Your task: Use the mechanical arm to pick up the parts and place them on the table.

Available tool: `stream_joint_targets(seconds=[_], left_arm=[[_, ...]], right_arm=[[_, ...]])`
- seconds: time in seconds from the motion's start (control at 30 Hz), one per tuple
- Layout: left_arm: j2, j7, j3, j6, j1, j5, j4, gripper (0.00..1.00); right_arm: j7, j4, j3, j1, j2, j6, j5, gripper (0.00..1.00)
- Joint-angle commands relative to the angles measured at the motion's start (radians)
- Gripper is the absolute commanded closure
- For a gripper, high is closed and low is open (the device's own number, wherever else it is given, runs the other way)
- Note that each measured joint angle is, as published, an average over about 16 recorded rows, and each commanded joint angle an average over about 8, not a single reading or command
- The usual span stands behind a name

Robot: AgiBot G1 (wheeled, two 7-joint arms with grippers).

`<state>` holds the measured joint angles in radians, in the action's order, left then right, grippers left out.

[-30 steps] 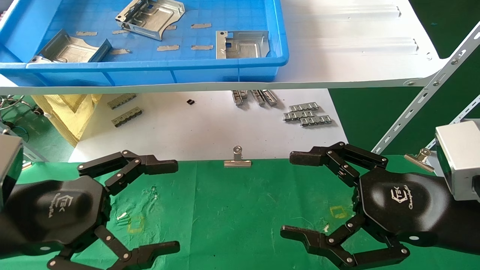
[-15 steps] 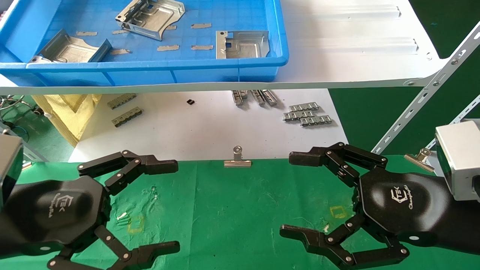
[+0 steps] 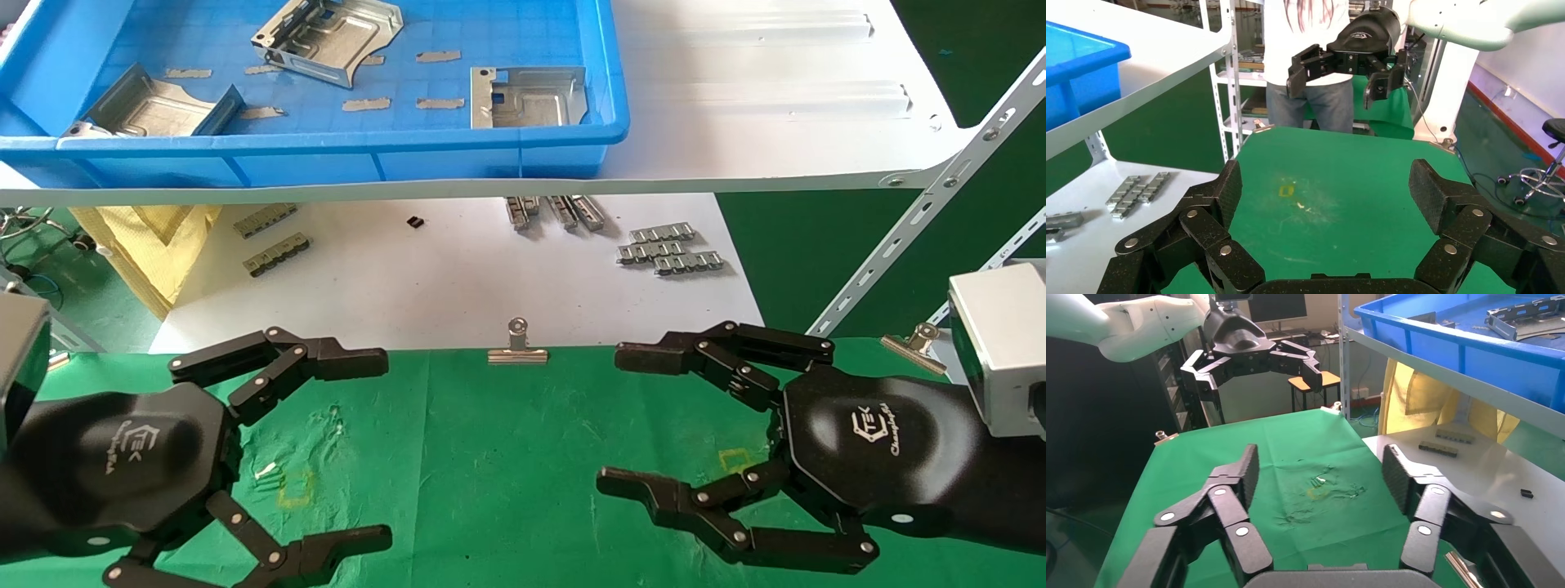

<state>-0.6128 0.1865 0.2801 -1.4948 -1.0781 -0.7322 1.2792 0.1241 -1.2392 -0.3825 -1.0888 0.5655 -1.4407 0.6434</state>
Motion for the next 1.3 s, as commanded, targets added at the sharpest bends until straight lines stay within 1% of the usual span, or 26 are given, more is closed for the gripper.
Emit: stream_joint_targets(seconds=[0.03, 0.73, 0.87, 0.97, 1.07, 1.17, 1.3], left_arm=[[0.0, 0.0, 0.0, 0.0, 0.0, 0.0, 0.0, 0.0], [-0.004, 0.0, -0.002, -0.002, -0.002, 0.007, -0.001, 0.0], [-0.015, -0.007, -0.008, -0.009, -0.035, 0.017, -0.026, 0.0], [-0.031, -0.003, -0.005, -0.004, -0.104, -0.002, -0.063, 0.0], [-0.057, 0.026, 0.016, 0.032, -0.217, -0.068, -0.112, 0.0], [-0.099, 0.073, 0.059, 0.096, -0.35, -0.18, -0.177, 0.0], [-0.184, 0.125, 0.138, 0.201, -0.534, -0.372, -0.313, 0.0]], right_arm=[[0.0, 0.0, 0.0, 0.0, 0.0, 0.0, 0.0, 1.0], [0.0, 0.0, 0.0, 0.0, 0.0, 0.0, 0.0, 1.0], [0.0, 0.0, 0.0, 0.0, 0.0, 0.0, 0.0, 1.0], [0.0, 0.0, 0.0, 0.0, 0.0, 0.0, 0.0, 1.0], [0.0, 0.0, 0.0, 0.0, 0.0, 0.0, 0.0, 1.0], [0.0, 0.0, 0.0, 0.0, 0.0, 0.0, 0.0, 1.0], [0.0, 0.0, 0.0, 0.0, 0.0, 0.0, 0.0, 1.0]])
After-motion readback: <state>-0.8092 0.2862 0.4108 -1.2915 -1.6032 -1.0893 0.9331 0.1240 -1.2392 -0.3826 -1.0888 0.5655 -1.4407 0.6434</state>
